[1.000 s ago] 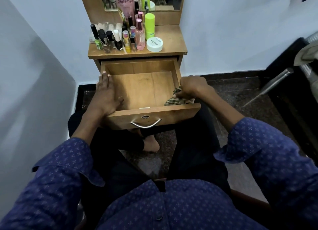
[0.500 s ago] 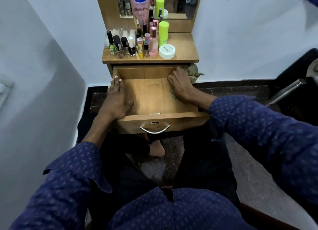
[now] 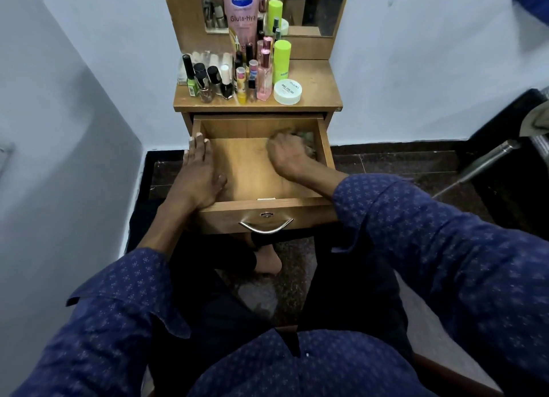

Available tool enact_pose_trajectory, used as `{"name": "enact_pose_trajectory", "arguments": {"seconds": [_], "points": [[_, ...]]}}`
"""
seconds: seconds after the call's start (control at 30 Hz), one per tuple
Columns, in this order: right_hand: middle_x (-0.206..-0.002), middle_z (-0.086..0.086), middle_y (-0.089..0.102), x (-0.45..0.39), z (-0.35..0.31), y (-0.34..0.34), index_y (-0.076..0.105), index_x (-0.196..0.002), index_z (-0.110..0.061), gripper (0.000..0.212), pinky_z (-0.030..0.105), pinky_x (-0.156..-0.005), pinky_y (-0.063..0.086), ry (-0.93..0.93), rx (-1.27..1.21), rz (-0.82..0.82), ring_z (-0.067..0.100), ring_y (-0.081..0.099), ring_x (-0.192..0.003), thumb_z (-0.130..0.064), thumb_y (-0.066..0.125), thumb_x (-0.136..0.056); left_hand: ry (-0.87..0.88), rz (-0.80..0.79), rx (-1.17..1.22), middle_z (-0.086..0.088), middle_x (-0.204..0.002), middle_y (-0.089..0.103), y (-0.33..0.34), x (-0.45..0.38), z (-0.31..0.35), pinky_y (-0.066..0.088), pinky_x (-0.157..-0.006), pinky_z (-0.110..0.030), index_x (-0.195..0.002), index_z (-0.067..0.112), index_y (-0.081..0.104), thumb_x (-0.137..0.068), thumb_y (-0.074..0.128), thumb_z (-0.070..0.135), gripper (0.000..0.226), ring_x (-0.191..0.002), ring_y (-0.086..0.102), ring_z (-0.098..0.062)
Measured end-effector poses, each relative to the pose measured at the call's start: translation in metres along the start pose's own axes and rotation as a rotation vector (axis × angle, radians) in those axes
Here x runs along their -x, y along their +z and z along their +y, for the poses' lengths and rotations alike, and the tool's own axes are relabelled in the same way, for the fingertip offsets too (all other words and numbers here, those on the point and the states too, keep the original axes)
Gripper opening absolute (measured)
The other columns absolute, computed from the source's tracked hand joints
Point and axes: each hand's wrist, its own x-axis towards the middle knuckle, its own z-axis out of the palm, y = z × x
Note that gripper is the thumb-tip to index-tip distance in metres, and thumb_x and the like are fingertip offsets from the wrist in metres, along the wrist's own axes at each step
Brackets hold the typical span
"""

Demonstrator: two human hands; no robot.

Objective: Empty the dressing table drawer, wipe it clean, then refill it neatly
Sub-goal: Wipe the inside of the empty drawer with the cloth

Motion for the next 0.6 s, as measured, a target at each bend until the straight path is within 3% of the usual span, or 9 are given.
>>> {"name": "enact_pose_trajectory", "arguments": {"seconds": [0.07, 0.1, 0.17, 0.3, 0.4, 0.5, 0.6], "points": [[-0.129, 0.013, 0.065, 0.0, 0.025, 0.009, 0.068, -0.122, -0.009, 0.026, 0.037, -0.096, 0.05, 0.029, 0.114, -0.05, 0.027, 0.061, -0.12, -0.019, 0.05, -0.106, 0.002, 0.001, 0.006, -0.021, -0.171, -0.022, -0.001, -0.001, 0.0, -0.003, -0.132, -0.046, -0.164, -0.002, -0.009, -0.108, 0.052, 0.031, 0.089, -0.16, -0.02, -0.034], [-0.139, 0.014, 0.059, 0.0, 0.034, 0.015, 0.063, -0.133, -0.009, 0.034, 0.039, -0.11, 0.041, 0.001, 0.167, -0.047, 0.028, 0.053, -0.131, -0.025, 0.049, -0.106, 0.001, 0.003, 0.011, -0.021, -0.171, -0.022, -0.001, 0.0, 0.0, -0.003, -0.132, -0.046, -0.164, -0.002, -0.009, -0.108, 0.052, 0.031, 0.089, -0.16, -0.02, -0.033], [-0.151, 0.013, 0.05, -0.001, 0.043, 0.016, 0.053, -0.145, -0.009, 0.045, 0.041, -0.121, 0.026, -0.052, 0.276, -0.068, 0.028, 0.041, -0.143, -0.031, 0.046, -0.107, -0.011, 0.018, 0.015, -0.02, -0.172, -0.021, -0.002, 0.001, 0.003, -0.003, -0.132, -0.045, -0.164, -0.001, -0.008, -0.108, 0.051, 0.03, 0.087, -0.16, -0.019, -0.033], [-0.118, 0.009, 0.067, 0.007, 0.045, 0.006, 0.069, -0.12, -0.008, 0.027, 0.036, -0.1, 0.044, -0.126, 0.31, -0.137, 0.025, 0.06, -0.113, -0.022, 0.052, -0.107, -0.013, 0.027, 0.038, -0.02, -0.172, -0.02, -0.002, 0.004, 0.004, -0.003, -0.132, -0.044, -0.165, -0.001, -0.007, -0.108, 0.05, 0.026, 0.085, -0.161, -0.018, -0.032], [-0.092, 0.004, 0.06, 0.012, 0.044, -0.002, 0.071, -0.108, -0.005, 0.023, 0.031, -0.078, 0.048, -0.205, 0.288, -0.254, 0.02, 0.059, -0.086, -0.02, 0.054, -0.106, -0.014, 0.026, 0.054, -0.019, -0.172, -0.021, -0.001, 0.002, 0.001, -0.003, -0.132, -0.044, -0.165, 0.0, -0.007, -0.109, 0.05, 0.026, 0.084, -0.16, -0.019, -0.032], [-0.087, 0.0, 0.06, 0.018, 0.038, -0.014, 0.065, -0.093, -0.01, 0.016, 0.024, -0.06, 0.048, -0.254, 0.255, -0.563, 0.017, 0.061, -0.078, -0.024, 0.064, -0.102, -0.007, 0.028, 0.06, -0.018, -0.172, -0.021, 0.0, 0.0, 0.0, -0.003, -0.132, -0.045, -0.165, 0.0, -0.008, -0.109, 0.05, 0.025, 0.084, -0.16, -0.02, -0.032], [-0.098, 0.001, 0.065, 0.024, 0.04, -0.018, 0.065, -0.106, -0.01, 0.015, 0.029, -0.067, 0.055, -0.29, 0.148, -0.725, 0.02, 0.066, -0.089, -0.023, 0.068, -0.099, -0.014, 0.031, 0.055, -0.019, -0.172, -0.021, 0.001, 0.0, 0.0, -0.004, -0.132, -0.045, -0.165, -0.001, -0.008, -0.108, 0.05, 0.024, 0.084, -0.16, -0.02, -0.033]]}}
